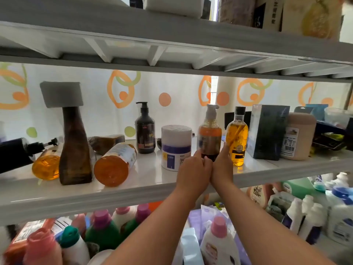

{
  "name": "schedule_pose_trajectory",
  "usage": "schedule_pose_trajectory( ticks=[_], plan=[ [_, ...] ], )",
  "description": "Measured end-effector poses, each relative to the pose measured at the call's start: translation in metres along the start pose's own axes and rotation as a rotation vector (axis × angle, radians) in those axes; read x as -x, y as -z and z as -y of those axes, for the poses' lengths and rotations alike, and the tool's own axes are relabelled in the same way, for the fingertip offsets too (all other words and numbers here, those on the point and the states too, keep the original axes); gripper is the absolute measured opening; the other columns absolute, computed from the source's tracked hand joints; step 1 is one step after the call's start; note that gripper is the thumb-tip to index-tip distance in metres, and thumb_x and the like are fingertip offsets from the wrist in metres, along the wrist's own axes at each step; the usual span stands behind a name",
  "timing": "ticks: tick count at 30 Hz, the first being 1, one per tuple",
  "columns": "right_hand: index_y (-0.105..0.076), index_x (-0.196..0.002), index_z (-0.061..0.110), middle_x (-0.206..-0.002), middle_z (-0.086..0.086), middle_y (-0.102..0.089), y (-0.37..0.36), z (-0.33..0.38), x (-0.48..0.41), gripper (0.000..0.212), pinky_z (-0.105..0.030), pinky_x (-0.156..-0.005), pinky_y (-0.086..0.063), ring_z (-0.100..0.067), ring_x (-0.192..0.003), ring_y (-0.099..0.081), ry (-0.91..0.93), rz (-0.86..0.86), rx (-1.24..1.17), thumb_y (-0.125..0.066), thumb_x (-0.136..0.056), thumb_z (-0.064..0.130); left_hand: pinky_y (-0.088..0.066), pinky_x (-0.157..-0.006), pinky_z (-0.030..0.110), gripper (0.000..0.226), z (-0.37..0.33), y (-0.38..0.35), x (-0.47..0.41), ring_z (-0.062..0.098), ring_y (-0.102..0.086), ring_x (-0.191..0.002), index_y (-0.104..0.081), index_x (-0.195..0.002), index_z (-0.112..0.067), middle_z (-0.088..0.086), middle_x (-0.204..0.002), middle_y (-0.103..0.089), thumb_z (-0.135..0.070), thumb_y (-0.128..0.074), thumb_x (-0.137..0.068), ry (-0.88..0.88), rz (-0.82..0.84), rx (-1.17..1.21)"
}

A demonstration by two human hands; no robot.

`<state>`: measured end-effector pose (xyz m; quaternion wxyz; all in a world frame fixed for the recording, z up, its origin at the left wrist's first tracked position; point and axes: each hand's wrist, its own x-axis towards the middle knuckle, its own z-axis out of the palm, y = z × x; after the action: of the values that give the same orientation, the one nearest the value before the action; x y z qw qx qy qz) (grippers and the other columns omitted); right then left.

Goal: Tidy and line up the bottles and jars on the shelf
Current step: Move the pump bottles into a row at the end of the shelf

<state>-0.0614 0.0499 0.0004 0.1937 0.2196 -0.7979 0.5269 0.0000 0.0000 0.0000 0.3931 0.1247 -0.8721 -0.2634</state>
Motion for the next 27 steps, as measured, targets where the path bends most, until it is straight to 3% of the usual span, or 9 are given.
schedule_pose_trajectory(
  ticks=[3, 8, 11, 14, 23, 27],
  plan=[
    [-0.027, -0.137, 0.022, -0.131, -0.008, -0.052, -0.006, -0.006, -0.009, 0.035, -0.016, -0.078, -0.035, -0.024, -0.118, -0.053, -0.074, -0.018, -0.036, -0.032, -0.102, 0.022, -0.047, -0.073, 0.031, 0.033, 0.002, -0.008, -0.007, 0.021, -0.059, -0.084, -0.053, -0.118, -0.009, 0.01, -0.098, -0.066, -0.025, -0.035, -0.096, 0.106, 0.063, 0.078],
    [-0.024, -0.141, 0.012, -0.134, -0.016, -0.05, -0.011, -0.009, -0.016, 0.054, -0.041, -0.095, -0.046, -0.034, -0.12, -0.053, -0.118, 0.003, 0.132, -0.05, -0.094, 0.016, -0.051, -0.086, 0.036, 0.036, 0.004, -0.014, -0.014, 0.024, -0.061, -0.096, -0.053, -0.12, -0.008, 0.012, -0.106, -0.066, -0.025, -0.032, -0.096, 0.193, 0.089, 0.161],
    [-0.038, -0.129, 0.01, -0.121, -0.015, -0.059, -0.014, -0.011, -0.02, 0.035, -0.04, -0.087, -0.049, -0.032, -0.108, -0.059, -0.14, -0.006, 0.179, -0.046, -0.096, 0.018, -0.049, -0.092, 0.04, 0.042, 0.005, -0.015, -0.019, 0.027, -0.059, -0.104, -0.047, -0.129, -0.008, 0.013, -0.114, -0.064, -0.027, -0.033, -0.094, 0.216, 0.166, 0.185],
    [-0.043, -0.126, 0.009, -0.117, -0.013, -0.062, -0.016, -0.011, -0.02, 0.032, -0.039, -0.085, -0.05, -0.031, -0.104, -0.061, -0.131, -0.02, 0.197, -0.047, -0.095, 0.02, -0.046, -0.097, 0.043, 0.043, 0.004, -0.014, -0.021, 0.027, -0.057, -0.109, -0.045, -0.133, -0.013, 0.011, -0.12, -0.062, -0.028, -0.034, -0.094, 0.217, 0.219, 0.193],
    [-0.043, -0.128, 0.008, -0.12, -0.013, -0.06, -0.011, -0.007, -0.014, 0.039, -0.038, -0.088, -0.048, -0.03, -0.111, -0.058, -0.114, -0.041, 0.173, -0.054, -0.092, 0.02, -0.049, -0.082, 0.032, 0.039, 0.007, -0.011, -0.02, 0.023, -0.06, -0.1, -0.047, -0.131, -0.016, 0.008, -0.111, -0.065, -0.027, -0.039, -0.094, 0.207, 0.264, 0.277],
    [-0.045, -0.125, 0.008, -0.119, -0.013, -0.06, -0.009, -0.007, -0.012, 0.038, -0.037, -0.087, -0.048, -0.03, -0.109, -0.058, -0.099, -0.06, 0.136, -0.057, -0.091, 0.02, -0.05, -0.087, 0.036, 0.043, 0.008, -0.01, -0.018, 0.023, -0.06, -0.102, -0.048, -0.131, -0.014, 0.009, -0.112, -0.065, -0.029, -0.039, -0.092, 0.204, 0.256, 0.263]
  ],
)
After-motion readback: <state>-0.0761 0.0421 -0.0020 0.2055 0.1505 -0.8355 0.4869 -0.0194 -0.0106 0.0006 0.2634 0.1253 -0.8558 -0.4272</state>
